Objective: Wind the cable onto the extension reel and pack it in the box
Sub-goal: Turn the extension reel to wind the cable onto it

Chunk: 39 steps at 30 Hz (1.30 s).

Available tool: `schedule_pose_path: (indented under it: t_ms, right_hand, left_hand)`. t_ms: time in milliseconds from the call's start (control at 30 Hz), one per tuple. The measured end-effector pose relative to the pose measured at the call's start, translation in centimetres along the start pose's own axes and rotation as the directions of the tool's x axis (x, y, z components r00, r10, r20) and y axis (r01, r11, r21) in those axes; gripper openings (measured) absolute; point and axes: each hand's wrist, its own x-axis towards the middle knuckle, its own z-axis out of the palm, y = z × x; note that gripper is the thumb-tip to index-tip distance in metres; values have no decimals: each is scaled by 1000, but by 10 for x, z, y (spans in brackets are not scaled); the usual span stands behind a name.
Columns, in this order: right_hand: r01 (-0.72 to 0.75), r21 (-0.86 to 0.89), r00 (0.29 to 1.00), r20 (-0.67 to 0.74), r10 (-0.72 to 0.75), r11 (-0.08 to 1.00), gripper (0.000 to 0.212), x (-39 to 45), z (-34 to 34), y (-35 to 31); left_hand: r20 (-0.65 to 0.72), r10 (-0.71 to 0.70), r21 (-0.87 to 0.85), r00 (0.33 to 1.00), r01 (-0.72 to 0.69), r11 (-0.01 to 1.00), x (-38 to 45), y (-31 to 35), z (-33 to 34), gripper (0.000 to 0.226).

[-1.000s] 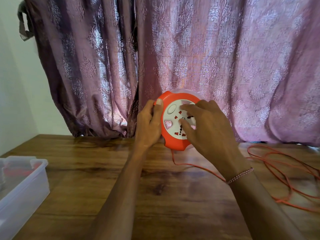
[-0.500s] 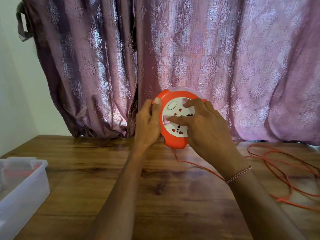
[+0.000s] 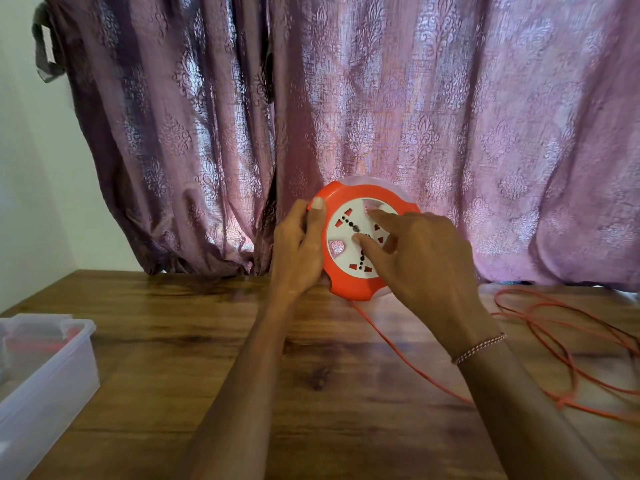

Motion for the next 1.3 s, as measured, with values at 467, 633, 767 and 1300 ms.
schedule_pose_path:
  t_ms: [467, 633, 767, 1300]
  right_hand:
    - [253, -73, 964, 99, -245, 965, 41, -3, 3, 3]
    - [161, -101, 987, 15, -160, 982, 54, -5, 8, 3]
    - [-38, -84, 999, -35, 36, 996, 66, -3, 8, -1]
    - [264, 26, 954, 140, -265, 964, 50, -2, 2, 4]
  left_hand:
    - [8, 6, -28, 1000, -5, 1000, -1, 1, -2, 48]
    - [-3, 14, -13, 1000, -14, 1000, -1, 2, 0, 46]
    - [-10, 5, -22, 1000, -5, 1000, -1, 4, 0, 45]
    - [8, 8, -13, 1000, -8, 1000, -2, 2, -2, 51]
